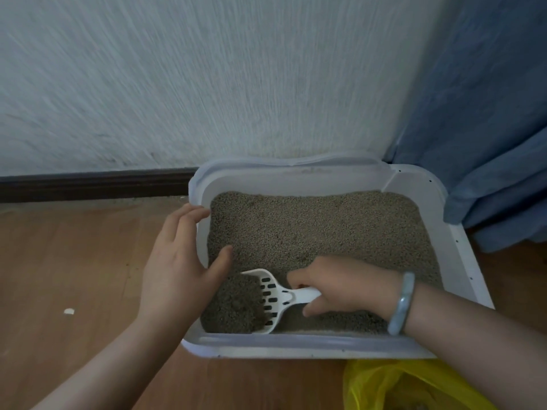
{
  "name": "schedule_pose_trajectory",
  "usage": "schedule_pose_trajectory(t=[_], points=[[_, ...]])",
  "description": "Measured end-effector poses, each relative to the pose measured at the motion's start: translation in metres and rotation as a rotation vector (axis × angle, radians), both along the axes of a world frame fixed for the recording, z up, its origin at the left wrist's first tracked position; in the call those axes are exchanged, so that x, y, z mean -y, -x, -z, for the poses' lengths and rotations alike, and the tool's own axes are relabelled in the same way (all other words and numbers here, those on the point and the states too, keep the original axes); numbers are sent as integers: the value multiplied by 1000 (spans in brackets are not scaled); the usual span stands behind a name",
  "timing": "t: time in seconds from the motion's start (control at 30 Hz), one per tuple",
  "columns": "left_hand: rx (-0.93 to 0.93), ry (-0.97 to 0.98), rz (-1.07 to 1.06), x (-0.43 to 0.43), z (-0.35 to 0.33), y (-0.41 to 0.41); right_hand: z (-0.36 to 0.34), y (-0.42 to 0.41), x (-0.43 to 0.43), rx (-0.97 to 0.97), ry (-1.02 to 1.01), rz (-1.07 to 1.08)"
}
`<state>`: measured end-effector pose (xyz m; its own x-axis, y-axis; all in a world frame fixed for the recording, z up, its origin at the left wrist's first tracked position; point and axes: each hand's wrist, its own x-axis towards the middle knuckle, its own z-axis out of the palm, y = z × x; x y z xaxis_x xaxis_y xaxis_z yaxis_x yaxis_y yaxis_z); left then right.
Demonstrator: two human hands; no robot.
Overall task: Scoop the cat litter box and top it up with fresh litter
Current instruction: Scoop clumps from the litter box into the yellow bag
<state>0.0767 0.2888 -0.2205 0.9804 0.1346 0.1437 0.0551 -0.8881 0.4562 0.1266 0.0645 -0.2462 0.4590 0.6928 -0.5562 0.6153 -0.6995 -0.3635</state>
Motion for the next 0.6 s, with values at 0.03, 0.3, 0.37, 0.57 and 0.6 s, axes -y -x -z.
schedule_pose_trajectory(t=[0.03,0.3,0.37,0.57,0.6], points=[[1,4,2,0,0,0,4,0,-3,-20,-15,18],[-6,23,-4,0,0,-1,33,0,-8,-169,-176,240],[-6,40,-13,1,0,-1,37,1,-7,-200,-205,283],[10,86,-14,1,-4,0,38,0,5,-283,-248,398],[14,92,-11,1,-4,0,37,-2,10,-281,-252,417]])
